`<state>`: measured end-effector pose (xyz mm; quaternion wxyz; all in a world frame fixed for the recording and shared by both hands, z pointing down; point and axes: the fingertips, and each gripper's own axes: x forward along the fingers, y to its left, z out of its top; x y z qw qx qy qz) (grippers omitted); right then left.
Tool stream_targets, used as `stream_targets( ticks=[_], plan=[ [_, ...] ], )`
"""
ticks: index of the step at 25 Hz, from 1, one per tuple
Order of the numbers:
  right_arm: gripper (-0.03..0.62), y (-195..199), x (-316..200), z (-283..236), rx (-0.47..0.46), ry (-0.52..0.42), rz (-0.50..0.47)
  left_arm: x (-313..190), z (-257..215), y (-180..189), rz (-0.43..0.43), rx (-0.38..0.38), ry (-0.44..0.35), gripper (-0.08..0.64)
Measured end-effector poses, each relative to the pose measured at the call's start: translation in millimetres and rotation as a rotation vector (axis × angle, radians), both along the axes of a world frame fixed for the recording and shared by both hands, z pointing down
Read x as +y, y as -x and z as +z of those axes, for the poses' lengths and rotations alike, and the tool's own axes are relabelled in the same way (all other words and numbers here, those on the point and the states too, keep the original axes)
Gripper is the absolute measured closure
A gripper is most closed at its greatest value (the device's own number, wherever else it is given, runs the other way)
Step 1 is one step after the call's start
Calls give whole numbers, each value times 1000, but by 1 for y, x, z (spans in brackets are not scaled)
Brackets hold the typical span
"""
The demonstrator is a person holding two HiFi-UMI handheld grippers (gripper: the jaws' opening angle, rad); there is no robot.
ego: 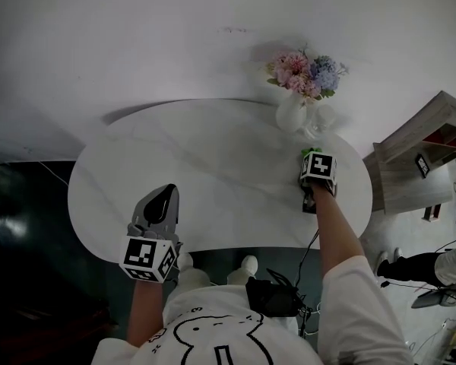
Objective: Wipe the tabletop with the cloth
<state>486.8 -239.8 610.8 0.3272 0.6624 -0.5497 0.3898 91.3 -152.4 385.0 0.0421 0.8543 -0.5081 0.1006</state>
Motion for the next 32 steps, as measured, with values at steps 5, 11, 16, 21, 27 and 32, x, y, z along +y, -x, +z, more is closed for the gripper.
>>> stream_targets(
  ticks=[5, 11, 16, 21, 27, 32],
  plan=[
    [551, 22, -5, 0, 9, 6, -20, -4, 2, 21, -12, 11, 6, 538],
    [551, 46, -10, -1, 14, 13, -32, -10, 1, 43, -24, 28, 11, 539],
    [551, 65, -14, -1, 3, 17, -41, -14, 1, 56, -24, 34, 12, 539],
    [551, 83, -17, -1, 6, 20, -58, -16, 2, 71, -32, 43, 15, 539],
    [551, 106, -19, -1, 6, 20, -71, -15, 4, 91, -45, 52, 18, 538],
    [551, 125, -22, -1, 14, 20, -83, -14, 6, 106, -48, 55, 22, 539]
  ],
)
